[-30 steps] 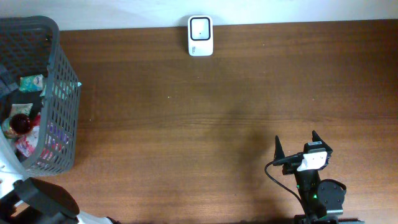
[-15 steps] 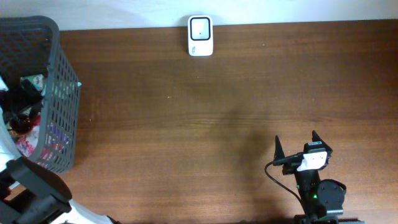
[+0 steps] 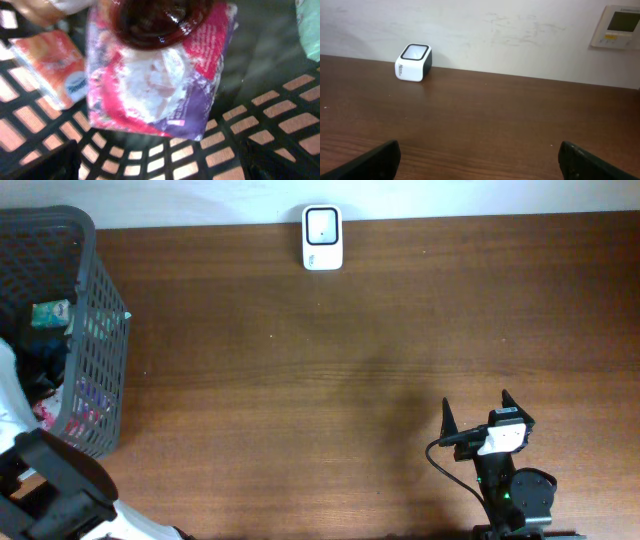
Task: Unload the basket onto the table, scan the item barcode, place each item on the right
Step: 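Carry the purple-red pack to the scanner and set it down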
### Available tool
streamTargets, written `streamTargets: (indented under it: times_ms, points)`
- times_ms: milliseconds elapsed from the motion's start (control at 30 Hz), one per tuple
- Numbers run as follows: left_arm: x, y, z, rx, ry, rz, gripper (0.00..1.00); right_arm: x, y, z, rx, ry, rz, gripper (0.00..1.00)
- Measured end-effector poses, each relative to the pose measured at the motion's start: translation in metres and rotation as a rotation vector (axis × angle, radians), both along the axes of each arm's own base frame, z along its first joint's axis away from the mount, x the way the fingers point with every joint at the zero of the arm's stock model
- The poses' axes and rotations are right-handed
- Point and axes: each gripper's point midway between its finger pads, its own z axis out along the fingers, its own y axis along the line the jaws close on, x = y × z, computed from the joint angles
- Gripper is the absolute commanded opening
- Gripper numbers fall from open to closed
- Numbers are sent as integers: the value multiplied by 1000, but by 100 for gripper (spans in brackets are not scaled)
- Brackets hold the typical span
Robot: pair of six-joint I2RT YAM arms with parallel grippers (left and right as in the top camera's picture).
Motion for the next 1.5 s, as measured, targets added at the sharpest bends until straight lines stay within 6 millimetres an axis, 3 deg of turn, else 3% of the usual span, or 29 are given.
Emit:
streamTargets:
  times_ms: [133,300,400,467,533,633,767,1067,1200,1267,1333,1400,1500]
  points:
    - [19,-4,-30,57,-27,-20,99,0,0,0,0,0,0,99]
    - [25,1,-59,146,-31,9,97,0,0,0,0,0,0,99]
    - [23,3,-64,171,-21,16,71,0,0,0,-1,0,0,99]
    - [23,4,-64,177,-21,22,63,0,0,0,-1,0,0,99]
    - [22,4,-65,180,-17,22,38,0,0,0,0,0,0,99]
    - [18,1,-72,174,3,15,34,0,0,0,0,0,0,99]
    - [18,0,-74,171,8,7,0,0,0,0,-1,0,0,99]
    - [22,0,-65,144,32,2,0,0,0,0,0,0,0,99]
    - [70,11,7,181,-200,-2,0,0,0,0,0,0,0,99]
    - [85,11,73,231,-373,-11,0,0,0,0,0,0,0,99]
    - [87,9,147,314,-551,-17,0,0,0,0,-1,0,0,99]
    - [78,2,202,380,-683,-22,0,0,0,0,-1,0,0,99]
    - [72,-8,248,426,-821,-41,0,0,0,0,-1,0,0,99]
